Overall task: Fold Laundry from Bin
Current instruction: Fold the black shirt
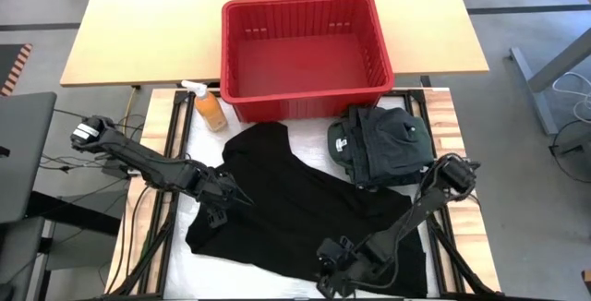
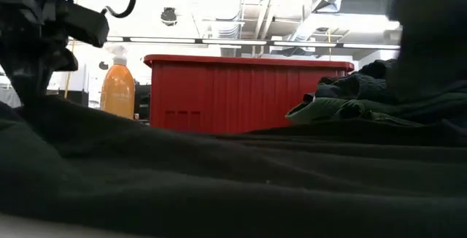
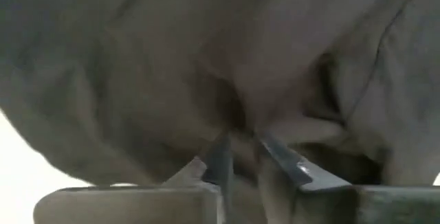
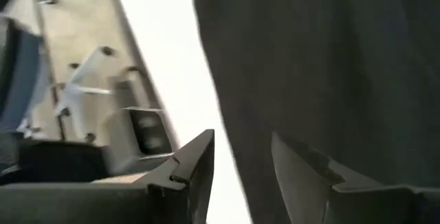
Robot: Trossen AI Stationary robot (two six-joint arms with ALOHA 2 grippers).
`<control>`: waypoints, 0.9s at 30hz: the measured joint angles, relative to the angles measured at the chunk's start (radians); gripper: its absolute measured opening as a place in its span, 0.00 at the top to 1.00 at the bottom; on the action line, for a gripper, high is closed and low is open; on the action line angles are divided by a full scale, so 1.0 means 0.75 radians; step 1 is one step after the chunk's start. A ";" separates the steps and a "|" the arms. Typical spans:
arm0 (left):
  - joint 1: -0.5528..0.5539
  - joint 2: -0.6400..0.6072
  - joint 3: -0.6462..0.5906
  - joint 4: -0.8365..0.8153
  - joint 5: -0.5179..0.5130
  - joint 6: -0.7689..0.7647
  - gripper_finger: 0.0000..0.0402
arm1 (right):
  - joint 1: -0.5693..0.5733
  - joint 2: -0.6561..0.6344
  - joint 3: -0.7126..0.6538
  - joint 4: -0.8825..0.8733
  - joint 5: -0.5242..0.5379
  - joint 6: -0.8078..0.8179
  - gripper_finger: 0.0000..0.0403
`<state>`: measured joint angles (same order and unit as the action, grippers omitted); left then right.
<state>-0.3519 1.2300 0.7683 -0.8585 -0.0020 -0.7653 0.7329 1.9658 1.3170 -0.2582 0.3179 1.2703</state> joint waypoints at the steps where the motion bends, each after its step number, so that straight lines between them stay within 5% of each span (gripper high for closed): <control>1: 0.007 -0.001 0.026 -0.048 -0.002 0.006 0.86 | -0.003 0.021 0.000 -0.009 -0.004 0.035 0.57; 8: -0.067 -0.085 0.174 -0.349 -0.110 -0.173 0.69 | -0.003 0.120 0.002 -0.009 -0.026 0.187 0.57; 13: -0.358 -0.171 0.063 -0.055 -0.067 -0.491 0.65 | -0.003 0.128 0.003 0.006 0.010 0.192 0.57; 18: -0.587 -0.174 -0.097 0.157 -0.211 -0.838 0.65 | -0.002 0.130 0.002 0.006 0.052 0.193 0.57; 27: -0.709 -0.132 -0.324 0.669 -0.249 -1.073 0.65 | -0.008 0.131 0.001 0.000 0.069 0.193 0.57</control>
<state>-0.8840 1.1313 0.5251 -0.3566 -0.1891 -1.5704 0.7265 2.0644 1.3174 -0.2579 0.3695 1.4147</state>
